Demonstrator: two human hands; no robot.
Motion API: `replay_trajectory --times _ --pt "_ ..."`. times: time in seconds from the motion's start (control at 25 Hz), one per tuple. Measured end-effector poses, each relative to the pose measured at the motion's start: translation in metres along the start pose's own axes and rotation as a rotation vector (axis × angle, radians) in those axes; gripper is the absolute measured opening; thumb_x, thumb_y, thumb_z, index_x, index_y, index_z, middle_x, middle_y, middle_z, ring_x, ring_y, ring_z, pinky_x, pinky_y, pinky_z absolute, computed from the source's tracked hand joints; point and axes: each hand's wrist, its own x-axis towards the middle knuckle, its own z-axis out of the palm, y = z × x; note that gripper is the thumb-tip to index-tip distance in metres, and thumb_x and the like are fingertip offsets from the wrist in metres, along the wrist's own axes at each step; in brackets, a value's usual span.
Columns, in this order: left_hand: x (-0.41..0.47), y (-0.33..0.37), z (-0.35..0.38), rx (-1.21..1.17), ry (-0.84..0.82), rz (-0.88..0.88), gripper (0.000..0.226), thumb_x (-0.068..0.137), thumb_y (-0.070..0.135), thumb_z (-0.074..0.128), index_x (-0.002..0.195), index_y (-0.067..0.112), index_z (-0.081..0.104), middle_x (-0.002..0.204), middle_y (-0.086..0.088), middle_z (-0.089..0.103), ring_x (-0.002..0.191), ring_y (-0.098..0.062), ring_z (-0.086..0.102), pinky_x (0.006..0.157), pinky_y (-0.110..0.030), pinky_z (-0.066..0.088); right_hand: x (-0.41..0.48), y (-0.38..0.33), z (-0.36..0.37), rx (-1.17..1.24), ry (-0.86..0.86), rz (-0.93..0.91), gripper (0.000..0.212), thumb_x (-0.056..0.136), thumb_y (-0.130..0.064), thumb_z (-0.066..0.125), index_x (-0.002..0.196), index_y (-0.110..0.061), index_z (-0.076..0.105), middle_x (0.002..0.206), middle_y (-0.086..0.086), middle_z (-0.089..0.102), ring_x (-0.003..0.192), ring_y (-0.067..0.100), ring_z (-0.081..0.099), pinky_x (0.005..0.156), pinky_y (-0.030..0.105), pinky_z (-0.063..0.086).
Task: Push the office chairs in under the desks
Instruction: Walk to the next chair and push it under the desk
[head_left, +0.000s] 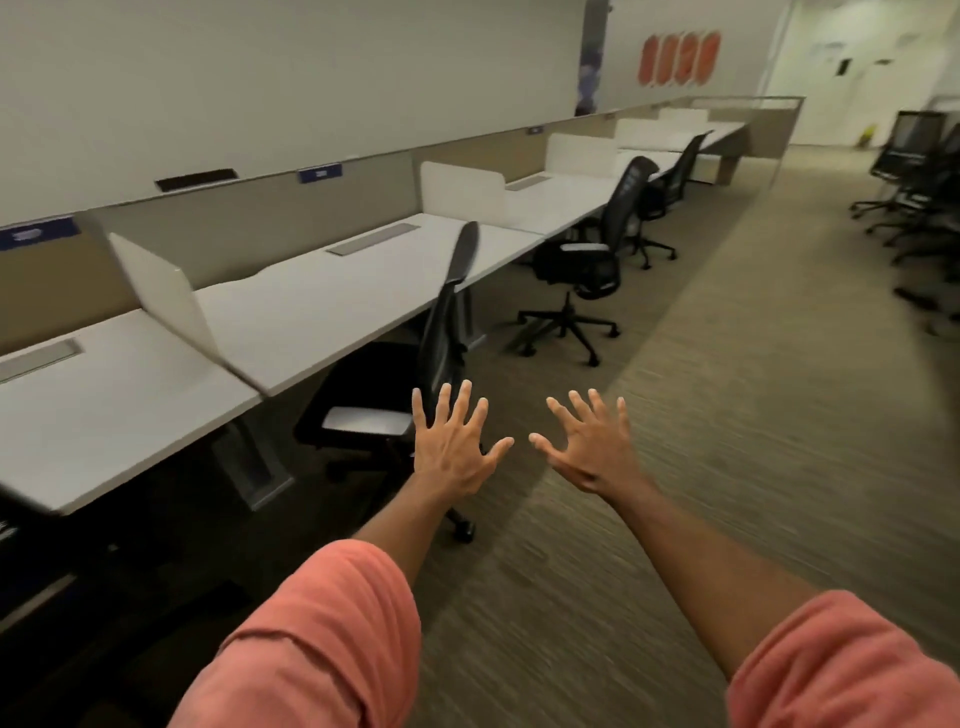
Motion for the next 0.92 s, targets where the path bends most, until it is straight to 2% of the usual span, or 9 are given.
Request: replay_trajectory --times 0.2,0.44,0.92 --pt "0.08 0.066 0.01 -0.035 0.006 0.148 0.081 0.091 0.074 0.015 0.156 0.027 0.015 0.165 -0.003 -0.004 0.15 -0.028 -0.009 0.111 -0.061 -0.019 0.035 0.079 -0.003 0.009 0.012 0.148 0.077 0.09 -0.074 0.023 0.155 -0.033 0.02 0.163 0.007 0.018 0.151 0.027 0.003 0.117 0.055 -0.008" --pt "0.197 0.108 0.017 -0.024 0.037 0.235 0.081 0.091 0.074 0.013 0.156 0.026 0.012 0.165 -0.004 -0.005 0.15 -0.029 -0.01 0.111 -0.062 -0.019 0.119 0.15 -0.002 -0.011 0.046 0.253 0.078 0.088 -0.076 0.022 0.154 -0.034 0.022 0.163 0.006 0.02 0.151 0.026 0.006 0.117 0.055 -0.006" --pt "0.426 0.125 0.021 0.027 0.051 0.195 0.084 0.089 0.077 0.015 0.156 0.025 0.013 0.165 -0.006 -0.004 0.15 -0.03 -0.009 0.103 -0.06 -0.03 0.336 0.237 -0.004 -0.008 0.075 0.205 0.078 0.089 -0.075 0.019 0.154 -0.033 0.022 0.162 0.007 0.021 0.151 0.026 0.007 0.118 0.056 -0.005"
